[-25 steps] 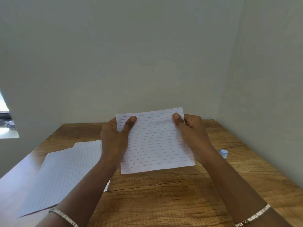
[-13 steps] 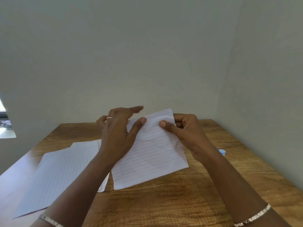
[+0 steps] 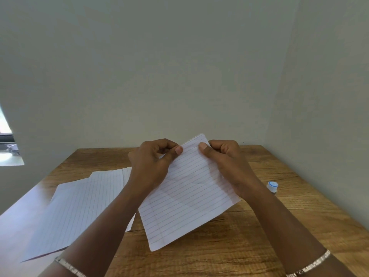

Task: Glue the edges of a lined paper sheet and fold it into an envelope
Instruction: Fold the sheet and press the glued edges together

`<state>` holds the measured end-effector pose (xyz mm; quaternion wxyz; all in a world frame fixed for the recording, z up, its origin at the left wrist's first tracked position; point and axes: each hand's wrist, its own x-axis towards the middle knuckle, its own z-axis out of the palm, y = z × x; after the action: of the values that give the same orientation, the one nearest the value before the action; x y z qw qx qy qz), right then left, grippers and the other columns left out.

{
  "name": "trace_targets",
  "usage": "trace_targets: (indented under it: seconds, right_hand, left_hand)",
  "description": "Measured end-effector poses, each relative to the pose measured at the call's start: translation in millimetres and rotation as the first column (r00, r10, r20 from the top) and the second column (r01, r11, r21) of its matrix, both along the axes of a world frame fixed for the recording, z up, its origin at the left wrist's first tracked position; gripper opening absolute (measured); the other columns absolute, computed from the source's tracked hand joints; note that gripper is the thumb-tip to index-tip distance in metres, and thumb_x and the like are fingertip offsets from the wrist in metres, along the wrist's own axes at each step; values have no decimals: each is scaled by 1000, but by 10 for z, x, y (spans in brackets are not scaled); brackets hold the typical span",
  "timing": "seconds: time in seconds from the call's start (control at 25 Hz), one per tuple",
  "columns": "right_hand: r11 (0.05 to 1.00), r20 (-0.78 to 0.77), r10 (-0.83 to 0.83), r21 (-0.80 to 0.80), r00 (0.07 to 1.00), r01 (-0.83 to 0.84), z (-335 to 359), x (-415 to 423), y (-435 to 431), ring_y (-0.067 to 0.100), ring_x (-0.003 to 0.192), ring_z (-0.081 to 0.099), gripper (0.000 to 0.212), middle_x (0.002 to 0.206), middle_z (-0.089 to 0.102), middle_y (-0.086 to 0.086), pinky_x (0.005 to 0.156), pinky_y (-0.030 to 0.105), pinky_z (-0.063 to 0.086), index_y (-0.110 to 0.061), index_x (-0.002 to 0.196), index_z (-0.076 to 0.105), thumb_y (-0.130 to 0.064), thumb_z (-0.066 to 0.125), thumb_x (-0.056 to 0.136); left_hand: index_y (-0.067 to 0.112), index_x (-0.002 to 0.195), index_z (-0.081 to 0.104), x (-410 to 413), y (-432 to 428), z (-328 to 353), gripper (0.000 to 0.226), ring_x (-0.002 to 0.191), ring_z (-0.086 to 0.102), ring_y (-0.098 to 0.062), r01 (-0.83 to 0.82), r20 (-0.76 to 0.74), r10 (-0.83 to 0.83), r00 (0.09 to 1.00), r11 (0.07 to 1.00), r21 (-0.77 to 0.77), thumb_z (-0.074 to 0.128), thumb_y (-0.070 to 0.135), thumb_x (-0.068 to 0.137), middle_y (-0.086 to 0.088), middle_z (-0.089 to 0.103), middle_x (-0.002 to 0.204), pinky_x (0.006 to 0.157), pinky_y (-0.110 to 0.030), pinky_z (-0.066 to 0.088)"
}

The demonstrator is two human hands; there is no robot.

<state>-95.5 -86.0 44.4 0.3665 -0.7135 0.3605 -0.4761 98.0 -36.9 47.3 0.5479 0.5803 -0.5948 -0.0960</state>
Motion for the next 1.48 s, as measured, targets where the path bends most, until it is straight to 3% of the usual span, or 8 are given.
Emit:
trace_targets:
  seconds: [0.2,0.36,0.56,0.72,0.92,1.08,1.36,1.48]
  right_hand:
    - [1000,54,-3,-1,999,3,-11,-14,-16,20,81,77,20,85,80,2,73,37,61,-20,88,78,-38,70,94]
    - [1000,111,-28,-5,993,29,6,-31,-11,22,81,77,16,83,80,4,73,36,61,-19,86,80,-33,77,90]
    - [990,36,-110,-80,993,113,-10,-2,2,18,76,76,17,79,79,1,71,38,61,-19,83,81,-34,78,88]
    - [995,-3,-88,-56,996,88,0,35,43,14,74,76,27,79,80,-3,71,34,60,-21,84,81,-48,77,84]
    - [998,-43,-8,59,999,10,36,-55,21,18,76,79,25,81,81,0,75,38,61,-18,87,80,-42,83,80]
    - [998,-71,-66,20,995,68,28,-36,12,19,77,78,21,79,81,2,75,39,60,-17,83,80,-38,80,86]
    - [999,-161,5,-46,987,-13,17,16,59,11,77,77,21,85,81,-3,75,33,60,-19,87,81,-41,78,87]
    - [997,-193,38,-57,981,-50,9,23,50,10,80,77,16,87,81,-5,77,31,59,-21,89,81,-37,79,87]
  left_hand:
    - [30,84,77,-22,5,-36,15,94,68,-4,-2,5,2,1000,1000,-4,69,40,91,21,74,81,105,-57,41]
    - [26,87,76,-77,-9,-84,21,91,67,-8,12,137,-11,990,1000,-9,60,36,98,14,74,81,105,-55,38]
    - [18,81,72,-110,-10,-106,54,69,66,-9,183,89,-181,979,983,-6,40,57,98,4,69,69,78,-38,49]
    - [27,90,76,-101,-18,-92,15,72,69,-1,124,174,-118,978,992,-21,72,42,89,15,74,79,71,-31,59]
    - [24,82,77,-19,-40,-101,11,65,72,-5,52,-29,-53,998,998,-27,75,33,88,8,76,72,60,-26,58]
    - [23,85,75,-10,-41,-117,14,70,74,-6,123,-184,-116,976,992,29,67,31,95,8,78,77,55,-13,53]
    - [17,96,75,-33,-35,-99,24,78,73,-9,95,-8,-95,995,995,-30,74,39,88,4,77,87,69,-27,59]
    - [19,89,78,-20,-10,-85,22,72,75,-13,121,-101,-119,988,992,17,80,39,81,2,78,79,67,-37,62]
